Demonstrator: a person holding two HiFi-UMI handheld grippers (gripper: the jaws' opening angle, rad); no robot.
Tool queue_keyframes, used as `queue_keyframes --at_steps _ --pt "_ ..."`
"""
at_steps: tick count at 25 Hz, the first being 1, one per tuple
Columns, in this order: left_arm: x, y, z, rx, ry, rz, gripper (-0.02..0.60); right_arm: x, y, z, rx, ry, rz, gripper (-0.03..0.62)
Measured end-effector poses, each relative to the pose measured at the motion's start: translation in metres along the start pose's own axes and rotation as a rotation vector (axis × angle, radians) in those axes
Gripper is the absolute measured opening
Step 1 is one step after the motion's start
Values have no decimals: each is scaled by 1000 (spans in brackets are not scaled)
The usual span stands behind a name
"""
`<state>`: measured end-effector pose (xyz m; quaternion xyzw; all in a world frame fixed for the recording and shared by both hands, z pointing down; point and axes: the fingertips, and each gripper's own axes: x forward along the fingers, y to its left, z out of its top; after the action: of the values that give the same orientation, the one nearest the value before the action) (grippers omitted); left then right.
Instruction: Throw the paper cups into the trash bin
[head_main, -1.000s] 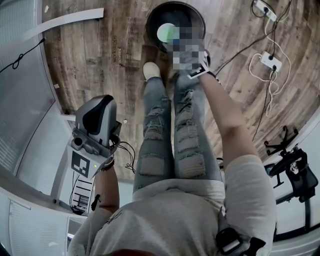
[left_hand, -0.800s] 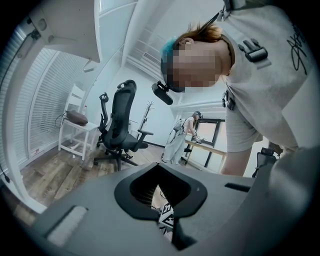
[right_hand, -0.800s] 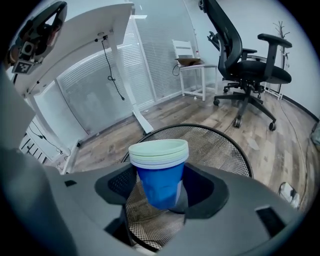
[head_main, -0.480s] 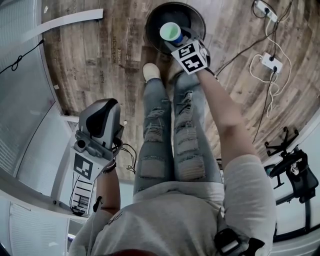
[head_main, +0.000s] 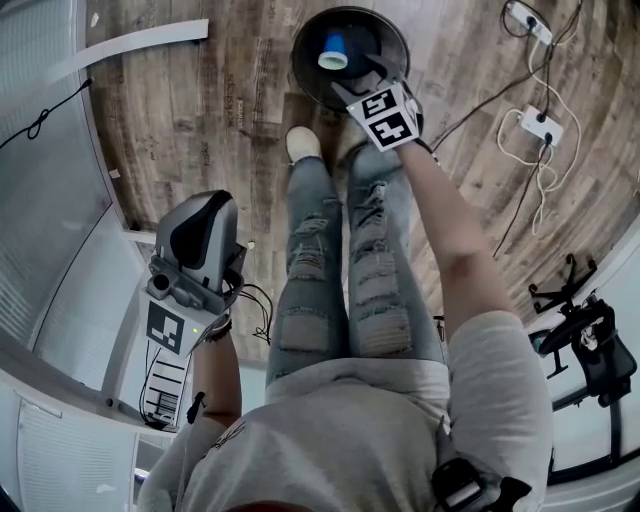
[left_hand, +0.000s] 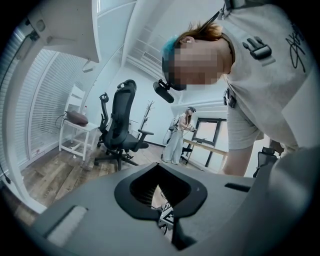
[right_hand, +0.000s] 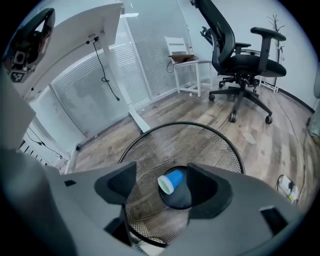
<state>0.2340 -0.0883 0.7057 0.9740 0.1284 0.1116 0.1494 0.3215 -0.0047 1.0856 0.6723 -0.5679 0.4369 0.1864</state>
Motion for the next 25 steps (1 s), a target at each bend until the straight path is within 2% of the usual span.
queue_keyframes --at_steps 14,25 --pt "12 -13 45 24 -56 -25 -6 -72 15 55 -14 -132 -4 296" --pt "16 -33 84 58 -90 -59 -6 -134 38 103 -98 -221 9 296"
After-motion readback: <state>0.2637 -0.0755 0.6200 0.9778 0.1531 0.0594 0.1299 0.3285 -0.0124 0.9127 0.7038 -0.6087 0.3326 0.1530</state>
